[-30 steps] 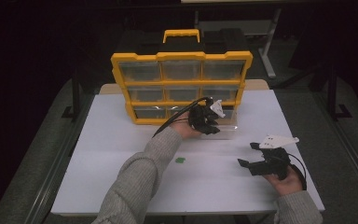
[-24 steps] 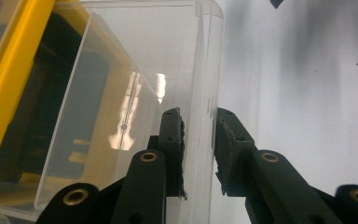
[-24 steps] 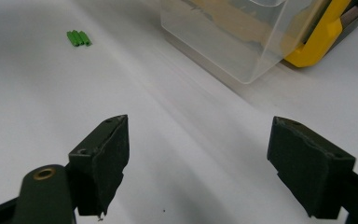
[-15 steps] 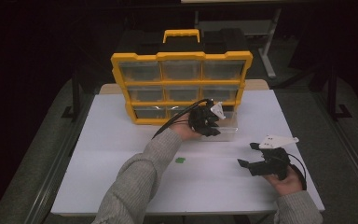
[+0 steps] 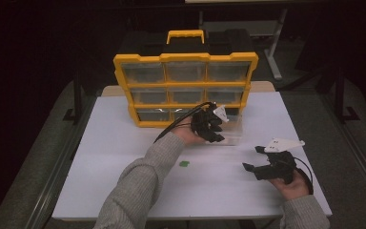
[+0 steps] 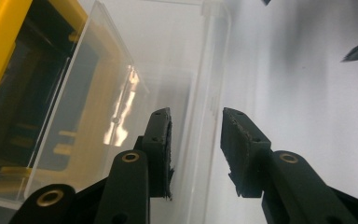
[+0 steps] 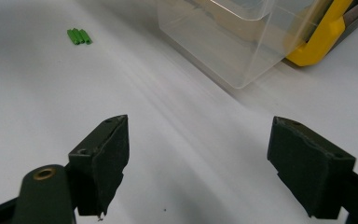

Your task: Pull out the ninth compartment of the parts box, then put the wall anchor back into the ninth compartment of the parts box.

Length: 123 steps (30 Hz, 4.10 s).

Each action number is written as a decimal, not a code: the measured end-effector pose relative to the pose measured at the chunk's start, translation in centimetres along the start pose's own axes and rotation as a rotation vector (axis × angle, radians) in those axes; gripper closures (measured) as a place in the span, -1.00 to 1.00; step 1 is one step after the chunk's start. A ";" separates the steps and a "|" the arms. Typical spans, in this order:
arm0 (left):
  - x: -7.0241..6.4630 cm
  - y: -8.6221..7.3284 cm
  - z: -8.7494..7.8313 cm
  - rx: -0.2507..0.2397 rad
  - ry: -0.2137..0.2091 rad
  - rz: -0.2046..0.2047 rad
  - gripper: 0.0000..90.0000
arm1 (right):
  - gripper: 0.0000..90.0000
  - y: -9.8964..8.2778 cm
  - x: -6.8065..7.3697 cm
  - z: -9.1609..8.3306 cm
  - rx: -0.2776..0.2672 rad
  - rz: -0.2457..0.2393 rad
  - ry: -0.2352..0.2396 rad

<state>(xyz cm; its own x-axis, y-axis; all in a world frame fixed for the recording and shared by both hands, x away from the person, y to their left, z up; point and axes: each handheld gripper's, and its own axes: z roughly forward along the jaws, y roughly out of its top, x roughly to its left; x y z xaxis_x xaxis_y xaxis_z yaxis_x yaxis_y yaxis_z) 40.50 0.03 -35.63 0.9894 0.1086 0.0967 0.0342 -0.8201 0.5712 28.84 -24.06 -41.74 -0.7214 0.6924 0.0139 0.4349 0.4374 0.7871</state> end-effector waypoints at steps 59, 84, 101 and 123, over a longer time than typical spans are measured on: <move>-2.6 -9.4 -9.5 -0.158 0.044 -0.200 0.06 | -0.56 0.0 1.3 0.2 0.042 -0.054 0.061; -4.9 -15.6 -11.8 -0.160 0.117 -0.303 -0.10 | -0.62 0.7 2.3 0.9 0.081 -0.105 0.110; -7.3 -18.9 -13.1 -0.187 0.209 -0.365 -0.21 | -0.69 2.0 2.6 1.9 0.130 -0.118 0.158; -10.1 -22.3 -13.7 -0.226 0.277 -0.448 -0.30 | -0.49 8.1 4.6 2.9 0.183 -0.223 0.247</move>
<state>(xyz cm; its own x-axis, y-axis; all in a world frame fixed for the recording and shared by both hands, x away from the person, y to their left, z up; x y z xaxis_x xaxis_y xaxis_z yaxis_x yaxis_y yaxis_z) 27.77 24.92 -38.19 0.8103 0.5861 -0.0025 0.3806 -0.5229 0.7627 30.57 -15.66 -37.06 -0.9076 0.4193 0.0201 0.3253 0.6724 0.6649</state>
